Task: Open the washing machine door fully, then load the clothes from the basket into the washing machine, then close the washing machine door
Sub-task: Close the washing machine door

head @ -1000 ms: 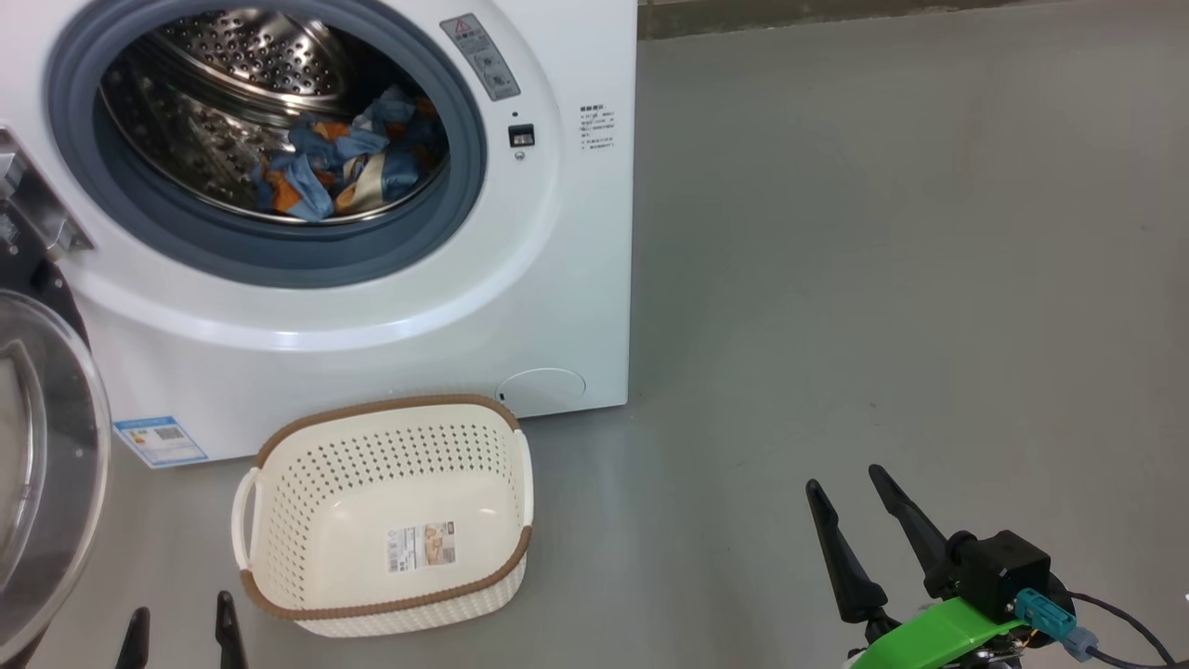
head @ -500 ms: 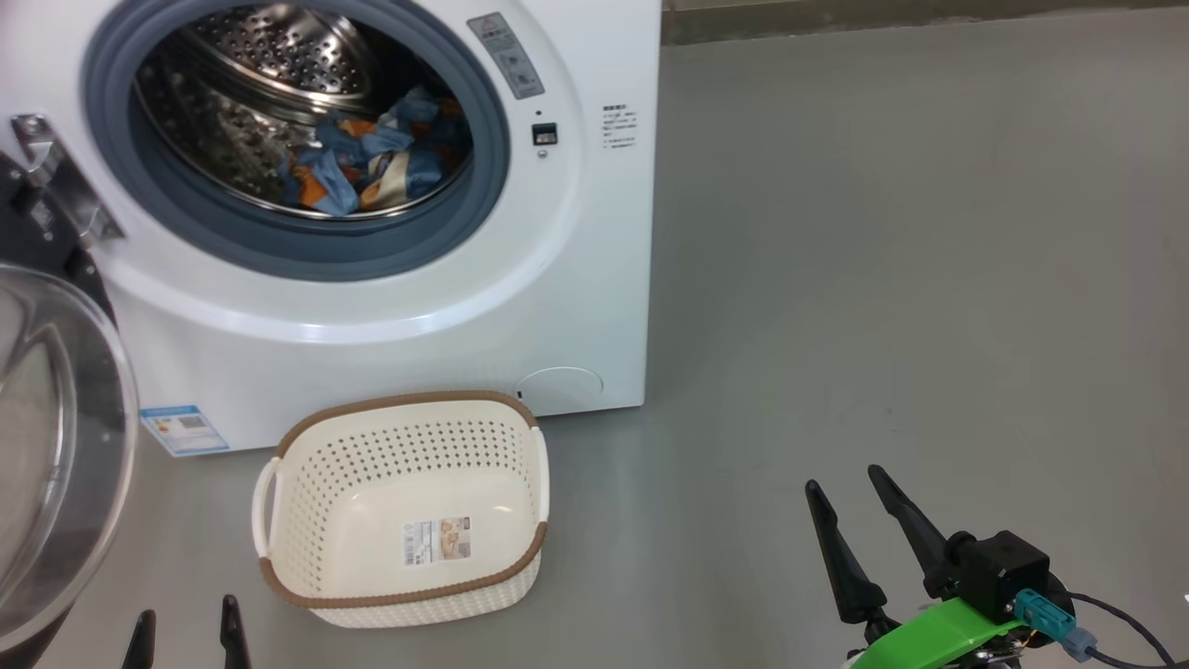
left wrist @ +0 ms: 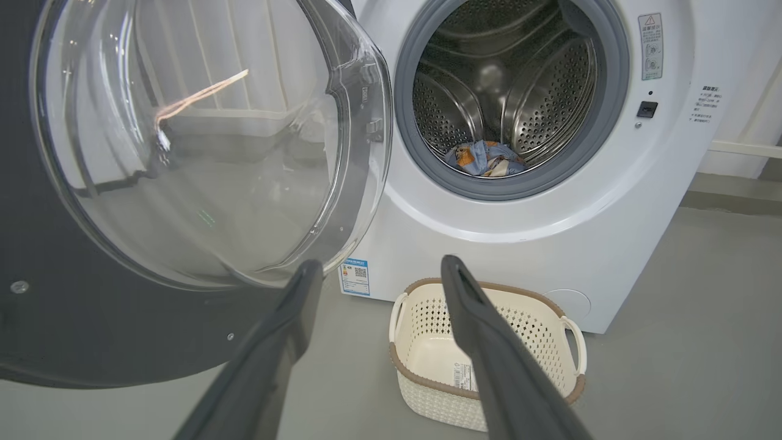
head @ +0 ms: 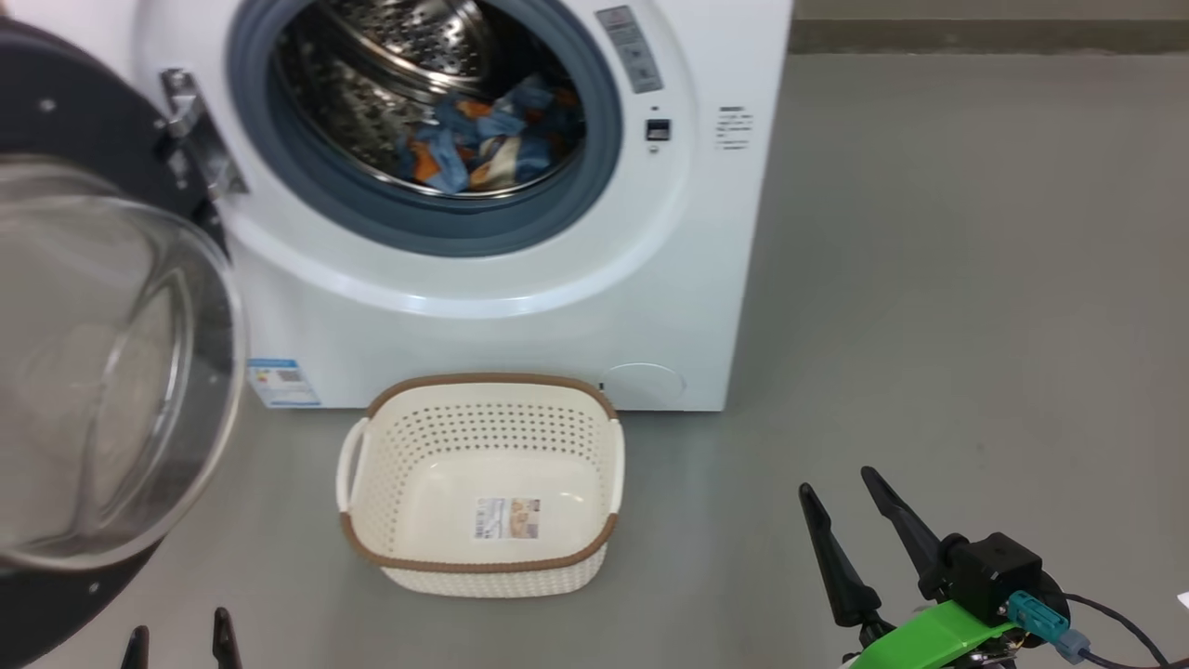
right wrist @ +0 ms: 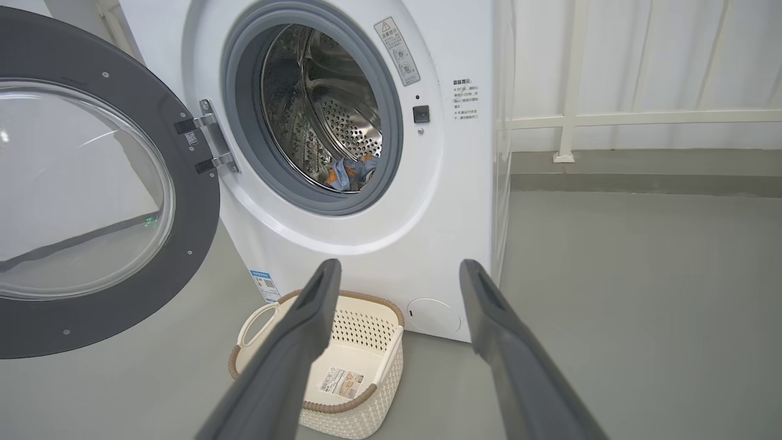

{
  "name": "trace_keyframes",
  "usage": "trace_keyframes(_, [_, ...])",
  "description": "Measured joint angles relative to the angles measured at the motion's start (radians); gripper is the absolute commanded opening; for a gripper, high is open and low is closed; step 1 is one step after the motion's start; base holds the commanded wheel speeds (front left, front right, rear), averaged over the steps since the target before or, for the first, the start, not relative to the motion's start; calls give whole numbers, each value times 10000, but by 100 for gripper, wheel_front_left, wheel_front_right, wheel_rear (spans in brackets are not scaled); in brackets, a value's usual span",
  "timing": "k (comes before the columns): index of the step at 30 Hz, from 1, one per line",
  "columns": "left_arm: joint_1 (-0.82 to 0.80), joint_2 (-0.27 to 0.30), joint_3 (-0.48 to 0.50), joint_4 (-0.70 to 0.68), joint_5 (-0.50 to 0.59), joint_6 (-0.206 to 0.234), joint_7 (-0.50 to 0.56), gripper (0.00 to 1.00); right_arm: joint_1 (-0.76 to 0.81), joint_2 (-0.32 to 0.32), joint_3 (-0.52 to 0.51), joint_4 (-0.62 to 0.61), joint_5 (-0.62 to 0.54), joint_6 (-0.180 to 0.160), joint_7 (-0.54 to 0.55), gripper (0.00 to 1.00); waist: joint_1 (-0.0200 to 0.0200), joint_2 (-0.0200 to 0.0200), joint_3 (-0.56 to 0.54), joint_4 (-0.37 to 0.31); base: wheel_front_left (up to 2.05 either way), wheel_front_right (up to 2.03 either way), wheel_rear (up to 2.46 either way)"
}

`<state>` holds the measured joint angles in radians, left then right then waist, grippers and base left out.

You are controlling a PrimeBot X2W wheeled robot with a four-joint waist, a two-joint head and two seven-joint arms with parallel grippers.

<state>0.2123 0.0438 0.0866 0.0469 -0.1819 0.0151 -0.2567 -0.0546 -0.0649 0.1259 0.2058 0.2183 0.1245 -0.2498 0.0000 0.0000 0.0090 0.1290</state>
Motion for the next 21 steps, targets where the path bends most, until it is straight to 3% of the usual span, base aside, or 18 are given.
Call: trace_keyframes(21, [3, -6, 274, 303, -454, 10, 0, 100, 0, 25, 79, -13, -257, 0, 0, 100, 0, 0, 57, 2842, 0, 0, 0])
